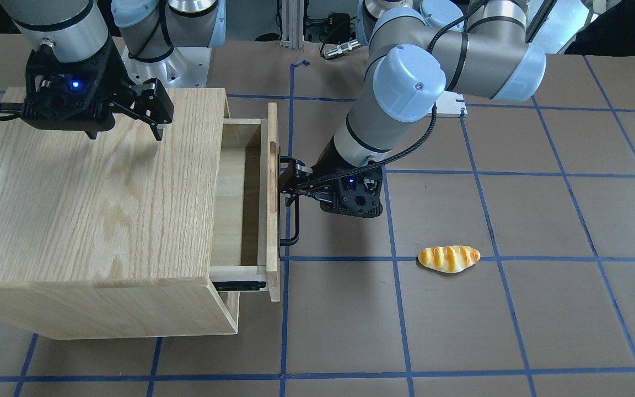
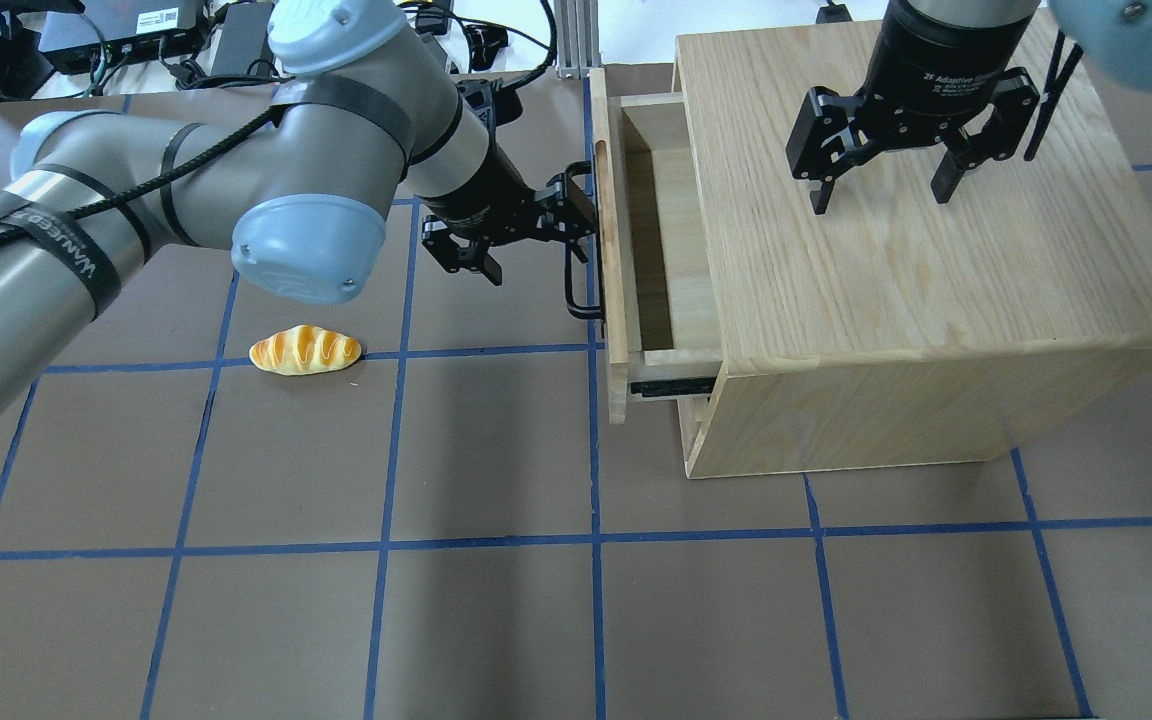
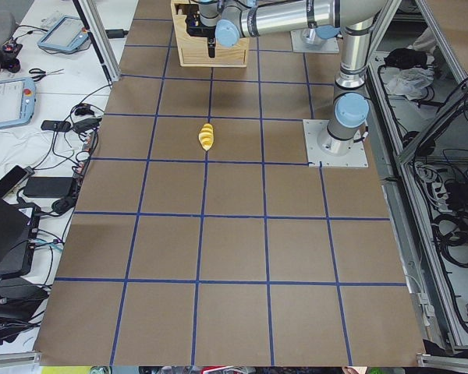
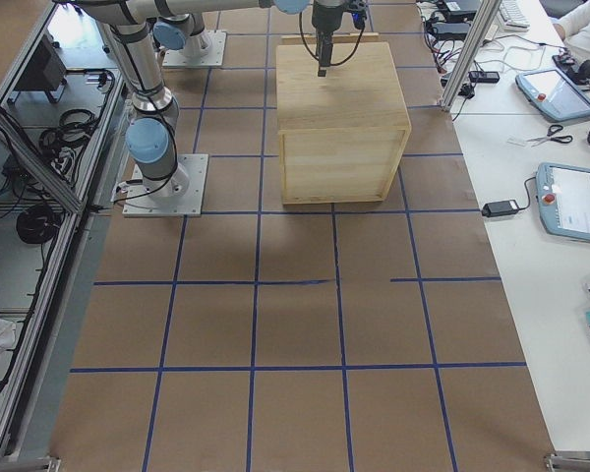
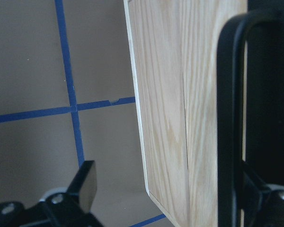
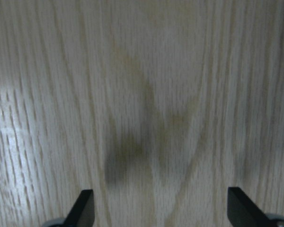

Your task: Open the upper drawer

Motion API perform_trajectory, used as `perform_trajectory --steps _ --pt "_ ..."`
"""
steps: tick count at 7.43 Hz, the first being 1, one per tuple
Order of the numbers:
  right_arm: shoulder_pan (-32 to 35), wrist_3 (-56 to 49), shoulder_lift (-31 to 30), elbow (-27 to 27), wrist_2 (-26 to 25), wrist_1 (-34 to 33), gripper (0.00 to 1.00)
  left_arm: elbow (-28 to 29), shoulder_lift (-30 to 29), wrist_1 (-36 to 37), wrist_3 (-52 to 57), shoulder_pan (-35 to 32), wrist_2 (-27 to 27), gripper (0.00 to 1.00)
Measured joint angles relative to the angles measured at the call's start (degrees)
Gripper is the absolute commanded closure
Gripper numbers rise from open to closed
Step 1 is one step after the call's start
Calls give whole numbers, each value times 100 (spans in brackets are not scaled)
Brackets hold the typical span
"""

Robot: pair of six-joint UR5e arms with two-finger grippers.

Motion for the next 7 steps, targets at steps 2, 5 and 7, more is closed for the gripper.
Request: perform_trajectory --steps 2,5,7 --pt "0 0 0 -1 0 0 0 -16 234 -345 2 301 160 0" --pt "0 0 0 1 0 0 0 -54 491 -774 132 704 584 0" --pt "0 0 0 0 0 0 0 -69 560 -845 344 940 674 0"
